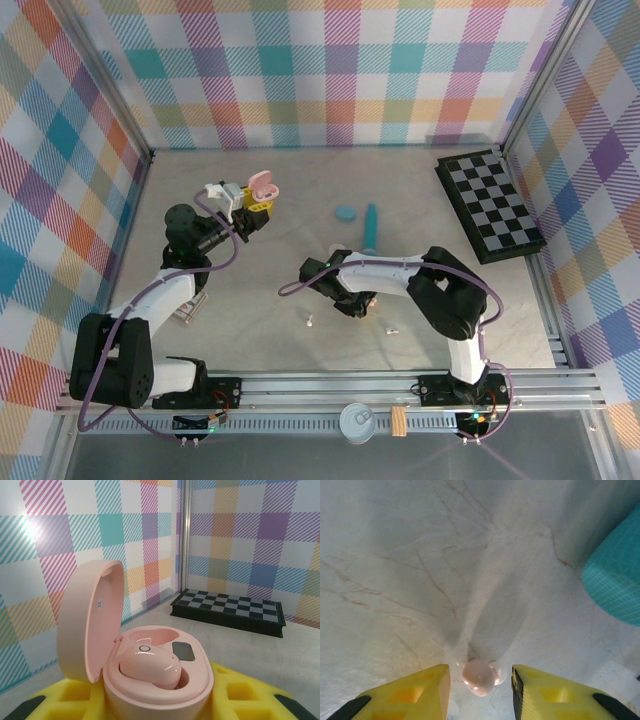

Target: Insert the wireless bluetooth earbuds into the charging case

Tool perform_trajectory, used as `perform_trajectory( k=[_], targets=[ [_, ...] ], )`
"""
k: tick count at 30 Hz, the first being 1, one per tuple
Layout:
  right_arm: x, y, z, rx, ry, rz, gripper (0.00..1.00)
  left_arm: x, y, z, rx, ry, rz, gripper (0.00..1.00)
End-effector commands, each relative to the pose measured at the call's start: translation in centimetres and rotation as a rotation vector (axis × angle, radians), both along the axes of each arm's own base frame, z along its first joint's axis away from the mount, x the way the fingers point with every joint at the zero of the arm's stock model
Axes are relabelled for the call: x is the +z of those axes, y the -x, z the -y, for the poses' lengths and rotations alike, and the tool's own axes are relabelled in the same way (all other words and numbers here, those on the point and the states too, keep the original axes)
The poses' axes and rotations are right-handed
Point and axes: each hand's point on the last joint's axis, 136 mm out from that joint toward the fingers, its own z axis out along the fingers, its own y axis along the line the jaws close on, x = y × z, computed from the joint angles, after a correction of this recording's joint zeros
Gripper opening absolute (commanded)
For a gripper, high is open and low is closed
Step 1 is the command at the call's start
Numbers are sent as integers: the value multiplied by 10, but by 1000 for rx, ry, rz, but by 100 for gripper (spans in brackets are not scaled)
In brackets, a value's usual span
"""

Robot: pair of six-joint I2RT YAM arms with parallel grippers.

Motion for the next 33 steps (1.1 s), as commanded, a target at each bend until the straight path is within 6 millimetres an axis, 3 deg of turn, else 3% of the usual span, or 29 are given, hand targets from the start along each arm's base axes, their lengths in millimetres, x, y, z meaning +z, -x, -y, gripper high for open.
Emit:
perform_trajectory(
  k=[1,10,33],
  targets=[
    [5,-4,6,12,61,24,36,21,5,0,-16,-15,75,27],
    [-3,-1,2,16,53,-11,36,22,4,1,-19,-15,74,27],
    [-10,2,20,-9,145,-9,26,21,6,2,-26,-14,74,27]
  ],
)
